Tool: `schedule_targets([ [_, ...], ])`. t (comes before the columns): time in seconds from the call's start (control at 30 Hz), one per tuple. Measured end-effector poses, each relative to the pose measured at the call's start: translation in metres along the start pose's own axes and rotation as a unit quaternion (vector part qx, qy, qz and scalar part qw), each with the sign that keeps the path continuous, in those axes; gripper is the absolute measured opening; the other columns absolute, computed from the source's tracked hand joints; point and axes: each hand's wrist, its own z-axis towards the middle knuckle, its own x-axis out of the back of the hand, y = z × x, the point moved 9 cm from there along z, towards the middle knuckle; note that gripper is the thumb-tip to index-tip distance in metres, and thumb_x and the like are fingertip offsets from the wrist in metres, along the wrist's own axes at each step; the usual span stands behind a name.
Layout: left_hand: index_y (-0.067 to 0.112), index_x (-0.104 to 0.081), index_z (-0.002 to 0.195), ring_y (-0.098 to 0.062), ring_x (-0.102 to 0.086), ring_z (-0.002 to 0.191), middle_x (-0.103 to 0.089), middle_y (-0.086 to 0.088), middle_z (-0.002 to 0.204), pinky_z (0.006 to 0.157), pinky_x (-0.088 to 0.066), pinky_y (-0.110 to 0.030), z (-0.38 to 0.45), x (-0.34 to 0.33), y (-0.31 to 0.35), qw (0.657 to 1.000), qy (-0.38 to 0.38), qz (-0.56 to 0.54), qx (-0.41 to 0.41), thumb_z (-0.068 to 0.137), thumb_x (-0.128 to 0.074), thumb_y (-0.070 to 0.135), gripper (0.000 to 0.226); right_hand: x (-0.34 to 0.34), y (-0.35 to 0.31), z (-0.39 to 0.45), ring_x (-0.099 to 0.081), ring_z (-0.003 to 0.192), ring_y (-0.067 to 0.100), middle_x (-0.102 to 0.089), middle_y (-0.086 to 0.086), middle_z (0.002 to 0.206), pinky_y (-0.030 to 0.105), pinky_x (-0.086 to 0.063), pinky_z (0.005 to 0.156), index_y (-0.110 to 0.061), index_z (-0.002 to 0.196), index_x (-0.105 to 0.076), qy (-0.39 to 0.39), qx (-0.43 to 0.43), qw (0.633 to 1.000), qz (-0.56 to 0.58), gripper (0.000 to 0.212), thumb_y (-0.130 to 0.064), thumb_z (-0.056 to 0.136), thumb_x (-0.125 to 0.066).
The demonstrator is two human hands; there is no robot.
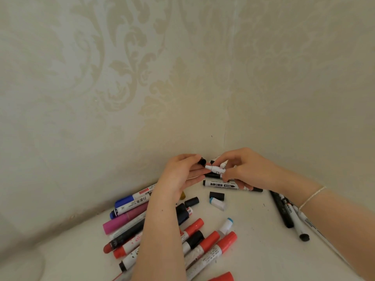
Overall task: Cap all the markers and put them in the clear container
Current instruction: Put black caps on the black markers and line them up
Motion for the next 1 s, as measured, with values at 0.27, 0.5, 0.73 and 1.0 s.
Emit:
schedule_targets([
  [0.27,0.0,-0.054,0.117,-0.021,-0.074,0.082,-0.074,-0.016,0.093,0.071,-0.06,-0.032,0.001,0.002,-0.002,1.0,0.012,0.001,0.001,0.095,-0.058,0.012,0.025,0.003,0.004,0.002,-0.046,0.038,0.013,-0.061,-0.008,0.055,0.026,-0.037,0.043,-0.023,0.093,-0.069,0.017,-0.009,1.0,-0.008,0.029,0.0,0.079,-0.059],
  [0.5,0.006,-0.053,0.101,-0.019,-0.074,0.08,-0.073,-0.013,0.089,0.063,-0.058,-0.029,0.002,-0.005,-0.004,1.0,-0.008,0.009,0.004,0.089,-0.066,0.009,0.018,0.003,0.001,0.003,-0.052,0.045,0.018,-0.065,0.005,0.077,0.023,-0.039,0.039,-0.02,0.101,-0.064,0.038,-0.004,0.999,-0.024,0.027,-0.002,0.082,-0.063],
  [0.73,0.009,-0.061,0.114,-0.018,-0.074,0.078,-0.074,-0.012,0.09,0.069,-0.059,-0.026,0.002,-0.011,-0.001,1.0,-0.013,0.001,-0.017,0.094,-0.059,0.009,0.02,0.003,-0.001,0.003,-0.052,0.044,0.014,-0.07,0.006,0.077,0.018,-0.038,0.039,-0.017,0.087,-0.064,0.083,0.011,0.996,-0.03,0.009,-0.008,0.085,-0.065],
  [1.0,0.013,-0.064,0.114,-0.019,-0.074,0.083,-0.075,-0.01,0.092,0.074,-0.059,-0.026,0.002,-0.02,0.011,0.998,-0.019,0.0,-0.058,0.095,-0.058,0.013,0.02,0.013,-0.009,0.001,-0.048,0.039,0.006,-0.071,0.006,0.074,0.024,-0.044,0.048,-0.014,0.085,-0.067,0.134,0.024,0.991,-0.012,0.006,-0.02,0.087,-0.066],
])
